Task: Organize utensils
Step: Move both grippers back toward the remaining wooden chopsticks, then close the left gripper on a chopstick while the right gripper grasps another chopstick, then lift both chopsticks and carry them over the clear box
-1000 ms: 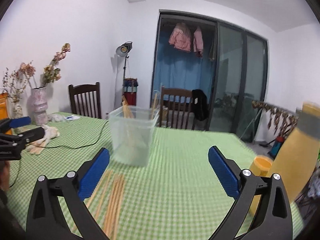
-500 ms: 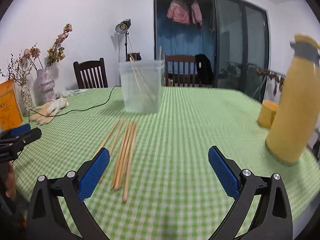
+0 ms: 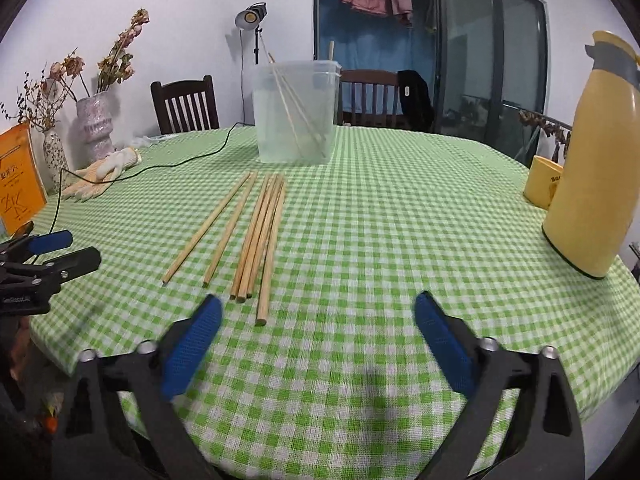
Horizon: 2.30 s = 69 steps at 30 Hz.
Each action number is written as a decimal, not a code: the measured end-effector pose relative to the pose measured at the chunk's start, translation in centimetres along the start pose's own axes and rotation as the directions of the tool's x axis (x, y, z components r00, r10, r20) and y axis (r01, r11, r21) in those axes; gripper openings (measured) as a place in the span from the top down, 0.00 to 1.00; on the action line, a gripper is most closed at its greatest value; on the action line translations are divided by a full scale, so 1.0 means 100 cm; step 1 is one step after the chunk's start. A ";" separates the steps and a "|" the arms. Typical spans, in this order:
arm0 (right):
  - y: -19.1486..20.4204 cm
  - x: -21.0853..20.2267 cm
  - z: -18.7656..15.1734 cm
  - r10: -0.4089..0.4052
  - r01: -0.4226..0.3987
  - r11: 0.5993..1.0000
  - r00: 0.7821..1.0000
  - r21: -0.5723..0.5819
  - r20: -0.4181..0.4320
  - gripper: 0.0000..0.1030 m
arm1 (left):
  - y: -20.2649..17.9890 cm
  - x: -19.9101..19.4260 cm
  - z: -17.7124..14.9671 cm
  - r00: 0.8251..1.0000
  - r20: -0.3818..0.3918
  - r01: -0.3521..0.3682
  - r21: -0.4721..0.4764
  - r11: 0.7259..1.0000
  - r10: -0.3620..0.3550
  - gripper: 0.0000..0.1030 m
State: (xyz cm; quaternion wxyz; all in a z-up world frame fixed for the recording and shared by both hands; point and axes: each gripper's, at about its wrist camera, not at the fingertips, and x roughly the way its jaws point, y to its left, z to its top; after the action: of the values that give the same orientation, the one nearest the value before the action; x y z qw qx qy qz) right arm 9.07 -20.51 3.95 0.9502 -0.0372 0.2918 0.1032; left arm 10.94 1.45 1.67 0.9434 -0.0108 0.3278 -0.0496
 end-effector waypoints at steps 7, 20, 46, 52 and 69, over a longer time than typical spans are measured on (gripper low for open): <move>0.001 0.008 -0.004 0.020 -0.020 1.000 0.999 0.007 -0.029 0.35 | -0.009 0.009 0.008 1.000 -0.018 0.019 0.018 1.000 -0.019 0.07; 0.018 0.037 -0.004 0.043 -0.045 0.999 0.994 -0.018 -0.101 0.67 | -0.033 0.052 0.034 0.997 -0.072 0.008 0.041 0.999 -0.005 0.08; 0.001 0.035 -0.007 0.020 -0.020 1.000 0.996 0.000 -0.082 0.88 | -0.038 0.057 0.019 0.979 -0.191 0.104 0.135 0.985 -0.078 0.67; 0.006 0.034 -0.007 0.029 -0.031 0.999 0.996 -0.015 -0.083 0.92 | -0.040 0.056 0.021 0.978 -0.198 0.094 0.151 0.984 -0.063 0.97; 0.002 -0.019 0.043 0.014 -0.008 0.998 0.996 -0.067 0.089 0.93 | -0.005 -0.038 0.072 0.994 0.046 0.094 0.087 0.992 -0.098 0.99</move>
State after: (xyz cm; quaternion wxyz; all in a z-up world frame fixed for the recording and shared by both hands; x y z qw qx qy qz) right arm 9.84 -20.06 8.63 0.9599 -0.0624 0.2458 0.1198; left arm 12.44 1.24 9.70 0.9474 0.0125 0.3008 -0.1085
